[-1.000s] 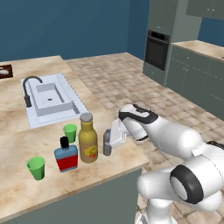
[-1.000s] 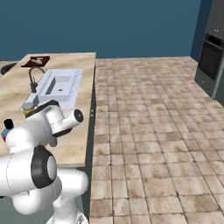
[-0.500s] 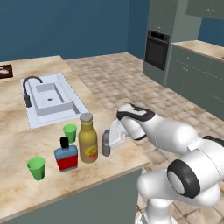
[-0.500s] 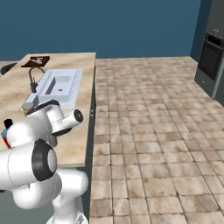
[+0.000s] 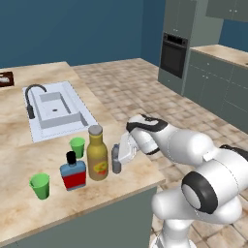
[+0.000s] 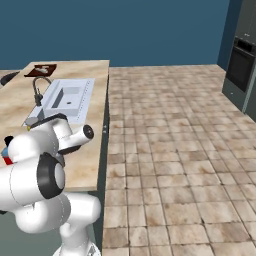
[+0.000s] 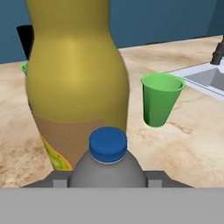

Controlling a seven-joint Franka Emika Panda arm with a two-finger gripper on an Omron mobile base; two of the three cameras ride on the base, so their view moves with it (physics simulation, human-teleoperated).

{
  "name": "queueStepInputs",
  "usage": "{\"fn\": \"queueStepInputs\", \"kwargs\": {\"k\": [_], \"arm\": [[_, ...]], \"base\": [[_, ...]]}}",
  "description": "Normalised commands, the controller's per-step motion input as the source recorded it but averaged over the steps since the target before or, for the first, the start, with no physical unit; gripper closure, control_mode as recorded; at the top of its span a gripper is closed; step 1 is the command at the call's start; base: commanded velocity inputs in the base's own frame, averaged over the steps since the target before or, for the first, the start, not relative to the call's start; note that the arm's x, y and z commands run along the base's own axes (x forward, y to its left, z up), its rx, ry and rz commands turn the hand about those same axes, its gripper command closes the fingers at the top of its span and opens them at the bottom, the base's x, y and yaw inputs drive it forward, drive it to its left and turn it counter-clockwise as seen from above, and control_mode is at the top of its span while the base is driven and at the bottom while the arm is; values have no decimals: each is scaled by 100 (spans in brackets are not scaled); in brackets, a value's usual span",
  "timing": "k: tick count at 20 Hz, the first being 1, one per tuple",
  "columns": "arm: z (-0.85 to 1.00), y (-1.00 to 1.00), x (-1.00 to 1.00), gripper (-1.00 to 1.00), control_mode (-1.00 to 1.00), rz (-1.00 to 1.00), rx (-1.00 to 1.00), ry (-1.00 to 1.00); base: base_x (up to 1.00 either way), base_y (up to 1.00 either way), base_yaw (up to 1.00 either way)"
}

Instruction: Place the drinks on the dining counter in a tight cluster.

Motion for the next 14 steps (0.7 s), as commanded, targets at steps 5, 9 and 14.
{"fn": "queueStepInputs", "kwargs": {"k": [5, 9, 14], "arm": [[0, 0, 0, 100, -100, 0, 0, 0], [0, 0, 0, 100, -100, 0, 0, 0], [0, 0, 0, -100, -100, 0, 0, 0]], "base": [[0, 0, 0], [0, 0, 0], [0, 0, 0]]}}
